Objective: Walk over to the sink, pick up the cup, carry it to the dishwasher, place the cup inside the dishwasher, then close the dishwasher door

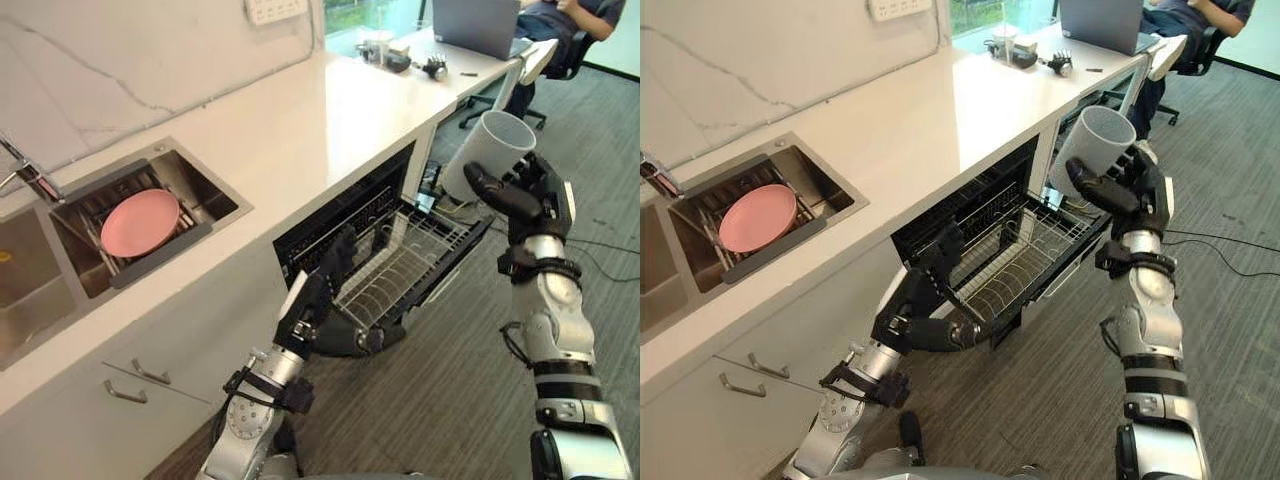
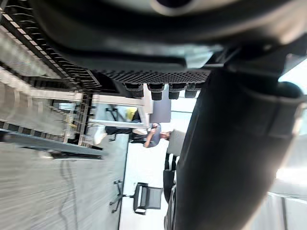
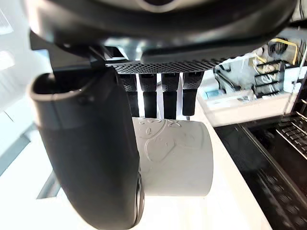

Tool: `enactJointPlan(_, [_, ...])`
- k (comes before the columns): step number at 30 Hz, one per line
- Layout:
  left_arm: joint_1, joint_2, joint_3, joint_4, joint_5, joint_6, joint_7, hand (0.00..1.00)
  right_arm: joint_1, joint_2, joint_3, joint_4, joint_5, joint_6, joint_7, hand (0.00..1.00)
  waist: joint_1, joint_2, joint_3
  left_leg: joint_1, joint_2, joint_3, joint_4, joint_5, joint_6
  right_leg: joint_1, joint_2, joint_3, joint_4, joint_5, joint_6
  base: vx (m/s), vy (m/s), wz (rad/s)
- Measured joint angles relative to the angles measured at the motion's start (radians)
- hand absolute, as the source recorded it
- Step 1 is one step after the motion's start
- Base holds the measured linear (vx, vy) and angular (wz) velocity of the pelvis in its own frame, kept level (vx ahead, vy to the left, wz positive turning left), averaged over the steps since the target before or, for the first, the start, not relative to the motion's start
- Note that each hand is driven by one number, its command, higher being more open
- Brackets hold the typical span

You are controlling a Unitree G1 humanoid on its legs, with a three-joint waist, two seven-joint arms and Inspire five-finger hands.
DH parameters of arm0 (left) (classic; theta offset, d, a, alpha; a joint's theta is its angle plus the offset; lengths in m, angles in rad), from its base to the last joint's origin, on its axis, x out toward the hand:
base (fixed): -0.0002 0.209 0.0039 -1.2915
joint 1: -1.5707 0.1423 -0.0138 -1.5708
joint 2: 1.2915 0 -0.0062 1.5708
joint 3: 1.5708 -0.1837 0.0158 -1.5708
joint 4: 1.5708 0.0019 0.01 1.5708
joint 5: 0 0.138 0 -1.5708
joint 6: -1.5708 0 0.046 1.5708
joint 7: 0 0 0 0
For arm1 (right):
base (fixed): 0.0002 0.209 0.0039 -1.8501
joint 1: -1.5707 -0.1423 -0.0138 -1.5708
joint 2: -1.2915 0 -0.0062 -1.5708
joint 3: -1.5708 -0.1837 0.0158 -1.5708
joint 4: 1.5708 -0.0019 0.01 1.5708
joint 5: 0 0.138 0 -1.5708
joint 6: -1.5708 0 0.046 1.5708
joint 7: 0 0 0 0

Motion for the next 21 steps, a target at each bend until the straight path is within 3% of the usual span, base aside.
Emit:
enactJointPlan(5, [-0.011, 0.023, -0.034, 0.066, -0.002, 0.044, -0.012, 1.00, -0.095, -0.063, 0.078, 0.175, -0.052, 0.108, 0.058, 0.00, 0.018, 0.005, 0.043, -0.026, -0.011, -0.026, 0.000, 0.008, 0.010, -0.007, -0.007, -0.025, 0.003, 0.001, 0.003, -0.03, 0.011, 0.15])
enactJointPlan(11, [-0.046, 0.032, -0.005, 0.142, -0.020, 0.062, -0.007, 1.00, -0.357, -0.227, 0.213, 0.474, -0.117, 0.218, 0.156, 0.00, 0.073, 0.034, 0.144, -0.090, -0.010, -0.069, 0.000, 0.027, 0.018, -0.053, -0.004, -0.055, 0.022, 0.001, 0.003, -0.07, 0.007, 0.15])
enactJointPlan(15, [-0.049, 0.053, 0.049, 0.150, -0.020, 0.074, 0.017, 1.00, -0.496, -0.286, 0.270, 0.545, -0.117, 0.236, 0.182, 0.00, 0.104, 0.032, 0.204, -0.129, -0.015, -0.091, 0.001, 0.035, 0.024, -0.077, -0.005, -0.077, 0.024, 0.002, 0.003, -0.04, 0.008, 0.15])
enactJointPlan(21, [-0.081, 0.053, 0.109, 0.187, -0.037, 0.072, 0.039, 1.00, -0.625, -0.299, 0.343, 0.621, -0.144, 0.253, 0.235, 0.00, 0.148, 0.034, 0.255, -0.161, -0.021, -0.112, 0.001, 0.042, 0.023, -0.097, -0.008, -0.095, 0.022, 0.001, 0.004, -0.03, 0.018, 0.09])
